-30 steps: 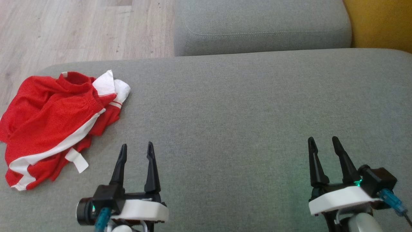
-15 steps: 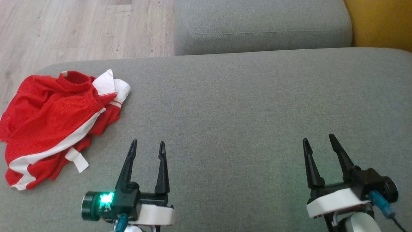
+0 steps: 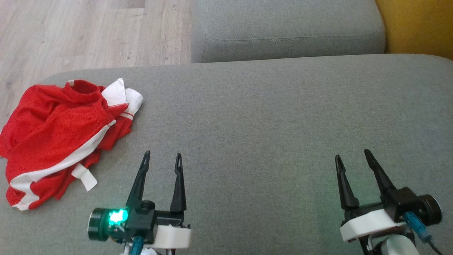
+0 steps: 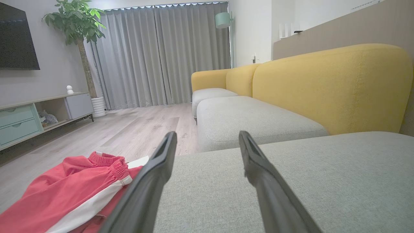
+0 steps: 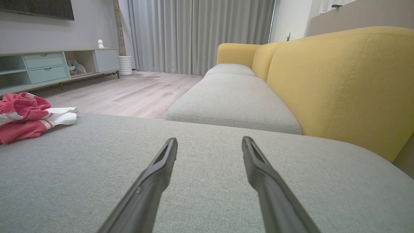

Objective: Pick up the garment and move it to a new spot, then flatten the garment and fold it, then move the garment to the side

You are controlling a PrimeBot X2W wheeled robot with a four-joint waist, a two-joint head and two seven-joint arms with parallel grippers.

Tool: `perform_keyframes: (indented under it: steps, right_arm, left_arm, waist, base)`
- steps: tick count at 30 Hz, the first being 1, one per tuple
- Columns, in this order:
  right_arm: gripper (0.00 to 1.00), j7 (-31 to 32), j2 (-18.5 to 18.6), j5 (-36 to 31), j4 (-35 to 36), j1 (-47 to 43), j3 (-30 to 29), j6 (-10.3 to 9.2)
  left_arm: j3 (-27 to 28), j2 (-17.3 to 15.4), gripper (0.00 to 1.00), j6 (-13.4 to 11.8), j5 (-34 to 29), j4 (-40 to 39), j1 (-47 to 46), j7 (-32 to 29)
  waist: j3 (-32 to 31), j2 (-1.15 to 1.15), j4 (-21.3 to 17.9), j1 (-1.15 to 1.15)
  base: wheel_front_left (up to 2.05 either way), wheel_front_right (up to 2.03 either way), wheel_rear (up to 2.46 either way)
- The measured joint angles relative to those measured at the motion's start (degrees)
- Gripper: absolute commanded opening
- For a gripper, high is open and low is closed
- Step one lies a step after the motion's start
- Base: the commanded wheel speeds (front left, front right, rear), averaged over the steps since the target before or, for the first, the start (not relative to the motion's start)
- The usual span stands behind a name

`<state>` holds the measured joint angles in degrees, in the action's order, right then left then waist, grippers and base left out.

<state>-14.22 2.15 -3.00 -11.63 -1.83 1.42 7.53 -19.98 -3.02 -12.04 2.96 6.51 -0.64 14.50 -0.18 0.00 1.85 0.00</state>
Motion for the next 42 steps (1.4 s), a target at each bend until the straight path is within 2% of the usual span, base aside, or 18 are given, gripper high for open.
perform_keyframes:
  steps: [9,16,23,24,35,37,42]
  right_arm:
    - [1.00,0.00,0.01,-0.01,-0.47,0.00,-0.04,0.00]
    - [1.00,-0.01,0.02,0.27,-0.46,0.02,0.47,0.00]
    - [1.00,-0.10,0.08,0.94,-0.04,0.01,0.13,0.00]
    - [1.00,-0.10,0.08,0.98,0.02,0.00,0.22,0.00]
    - [1.00,-0.15,0.09,0.87,0.20,-0.09,0.78,0.00]
    - [1.00,-0.15,0.08,0.48,0.20,-0.09,1.22,0.00]
    - [1.00,-0.15,0.09,-1.42,0.59,-0.04,1.40,0.00]
  left_arm:
    - [0.18,0.04,1.00,0.37,0.00,0.35,-0.05,0.03]
    - [0.07,0.07,1.00,-0.58,-0.43,0.51,-0.26,0.03]
    - [-0.34,0.07,1.00,-1.11,-0.43,0.47,-0.43,0.03]
    - [-0.29,0.08,1.00,-1.13,-0.43,0.44,-0.43,0.03]
    - [1.48,0.08,1.00,-1.63,-0.52,-0.80,-0.28,0.03]
    - [2.22,0.07,1.00,-1.94,-0.65,-1.35,-0.16,0.03]
    - [4.20,-0.23,1.00,-2.15,-1.26,-3.68,-0.36,0.04]
  waist:
    - [-0.03,0.00,0.43,0.00]
    - [0.73,0.00,2.83,0.00]
    - [1.29,0.00,8.79,0.00]
    - [1.41,0.00,10.89,0.00]
    - [1.80,0.00,22.73,0.00]
    - [2.01,0.00,24.11,0.00]
    - [3.69,0.00,24.57,0.00]
  base:
    - [0.00,0.00,0.00]
    - [0.00,0.00,0.00]
    - [0.00,0.00,0.00]
    - [0.00,0.00,0.00]
    - [0.00,0.00,0.00]
    - [0.00,0.00,0.00]
    - [0.00,0.00,0.00]
